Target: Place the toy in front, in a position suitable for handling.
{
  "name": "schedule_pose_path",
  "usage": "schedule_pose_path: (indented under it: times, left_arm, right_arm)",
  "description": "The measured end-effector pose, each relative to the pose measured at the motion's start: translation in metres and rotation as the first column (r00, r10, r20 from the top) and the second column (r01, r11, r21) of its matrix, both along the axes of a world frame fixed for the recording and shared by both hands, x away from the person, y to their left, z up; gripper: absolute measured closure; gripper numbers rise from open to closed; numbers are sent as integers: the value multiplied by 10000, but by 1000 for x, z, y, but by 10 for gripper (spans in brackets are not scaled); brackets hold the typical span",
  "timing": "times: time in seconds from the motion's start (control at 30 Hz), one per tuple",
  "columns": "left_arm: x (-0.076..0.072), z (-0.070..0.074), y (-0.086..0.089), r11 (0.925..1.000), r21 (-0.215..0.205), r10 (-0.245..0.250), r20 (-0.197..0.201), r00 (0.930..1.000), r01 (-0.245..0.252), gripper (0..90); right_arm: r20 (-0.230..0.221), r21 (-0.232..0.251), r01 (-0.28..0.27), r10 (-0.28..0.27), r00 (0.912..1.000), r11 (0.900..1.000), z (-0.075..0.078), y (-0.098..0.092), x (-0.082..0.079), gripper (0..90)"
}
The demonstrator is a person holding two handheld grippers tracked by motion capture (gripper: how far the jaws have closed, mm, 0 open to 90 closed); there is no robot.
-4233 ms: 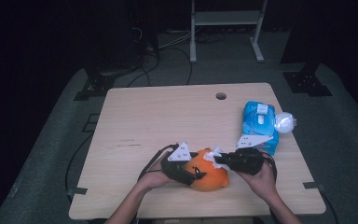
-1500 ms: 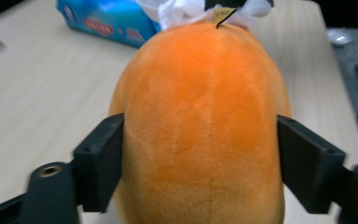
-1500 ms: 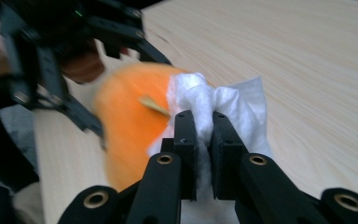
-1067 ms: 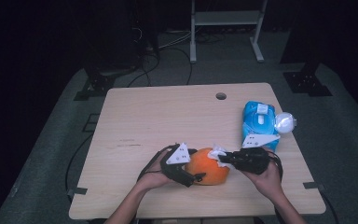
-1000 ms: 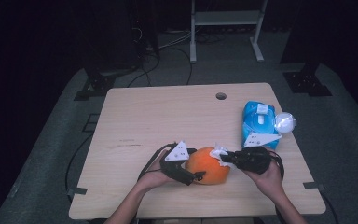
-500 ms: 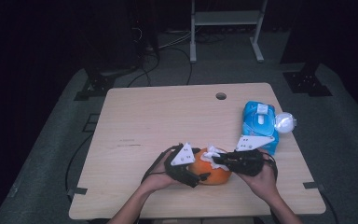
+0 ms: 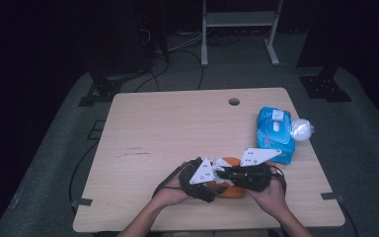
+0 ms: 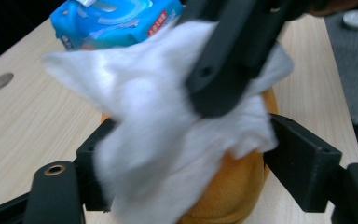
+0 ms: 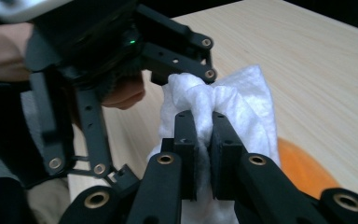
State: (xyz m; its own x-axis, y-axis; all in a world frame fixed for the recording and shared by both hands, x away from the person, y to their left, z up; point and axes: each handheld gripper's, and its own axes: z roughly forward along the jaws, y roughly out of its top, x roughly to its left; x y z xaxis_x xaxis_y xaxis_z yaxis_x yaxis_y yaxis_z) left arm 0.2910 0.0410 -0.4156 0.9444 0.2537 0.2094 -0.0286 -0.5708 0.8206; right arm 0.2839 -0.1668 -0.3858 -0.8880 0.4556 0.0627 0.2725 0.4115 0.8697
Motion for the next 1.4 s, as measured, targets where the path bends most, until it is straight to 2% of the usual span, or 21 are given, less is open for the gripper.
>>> schedule_pose_path:
  times: [0.13, 0.2, 0.3, 0.37, 0.47, 0.5, 0.57, 0.63, 0.67, 0.73, 0.9, 0.97, 1.03, 1.1, 1.17, 1.2, 1.27, 1.3, 1.4]
  left_arm:
    - [6, -4, 9, 10000, -45, -23, -267, 9996, 22, 309]
    - [9, -8, 13, 9999, -87, 50, -495, 9988, -54, 306]
    - [11, -9, 15, 9999, -143, -10, -629, 9980, 1, 295]
    - [13, -8, 14, 9998, -202, 27, -799, 9968, -43, 247]
    - [15, -5, 13, 9956, -901, 123, -1414, 9899, -253, 135]
    - [15, -4, 11, 9950, -959, 133, -1438, 9895, -273, 114]
    - [14, -6, 9, 9974, -663, 194, -1281, 9916, -281, 119]
    - [14, -10, 10, 9978, -559, 286, -1228, 9920, -357, 189]
    - [15, -11, 13, 9971, -667, 282, -1337, 9906, -373, 219]
    - [16, -11, 16, 9977, -582, 281, -1329, 9907, -361, 265]
    - [20, -13, 23, 9981, -523, 237, -1435, 9894, -315, 280]
    - [21, -15, 25, 9976, -629, 182, -1556, 9876, -283, 279]
    - [22, -13, 24, 9977, -641, 118, -1602, 9870, -223, 247]
    - [22, -10, 20, 9969, -718, 209, -1707, 9851, -336, 154]
    - [21, -9, 18, 9960, -824, 208, -1606, 9868, -344, 120]
    - [19, -10, 16, 9973, -688, 158, -1492, 9887, -263, 125]
    - [17, -11, 17, 9983, -530, 167, -1229, 9923, -234, 199]
    - [17, -11, 19, 9984, -517, 168, -1229, 9923, -233, 235]
    - [19, -11, 23, 9987, -462, 169, -1277, 9917, -230, 276]
  right_arm:
    - [-25, 62, 589, -589, 9983, 9982, 3, -16, 5, 823]
    - [-261, 195, 856, -851, 9960, 9961, 0, -30, 11, 823]
    - [-562, 348, 1048, -1028, 9931, 9939, -5, -42, 15, 822]
    - [-694, 430, 1060, -1029, 9923, 9934, -7, -43, 15, 822]
    - [-532, 341, 968, -949, 9941, 9947, -8, -35, 11, 822]
    - [-552, 377, 834, -813, 9952, 9958, -8, -30, 9, 822]
    - [-345, 254, 527, -518, 9981, 9983, -9, -19, 4, 821]
    - [64, -51, 528, -528, 9986, 9986, -8, -10, -1, 819]
    - [203, -123, 590, -588, 9981, 9982, -8, -9, -2, 819]
    - [111, 27, 676, -676, 9977, 9977, -8, -13, 1, 819]
    - [-140, 263, 1142, -1138, 9934, 9931, -12, -31, 9, 817]
    - [-370, 365, 1369, -1355, 9901, 9899, -14, -40, 13, 817]
    - [-619, 493, 1352, -1321, 9893, 9896, -16, -43, 14, 817]
    - [-606, 431, 1282, -1255, 9902, 9908, -16, -40, 13, 818]
    - [-539, 431, 1083, -1059, 9929, 9932, -14, -34, 9, 818]
    - [-466, 448, 922, -901, 9948, 9947, -13, -30, 8, 818]
    - [-250, 252, 702, -695, 9973, 9972, -11, -22, 3, 817]
    - [-73, 126, 684, -684, 9976, 9976, -11, -21, 2, 817]
    - [-196, 150, 865, -862, 9961, 9961, -10, -26, 6, 818]
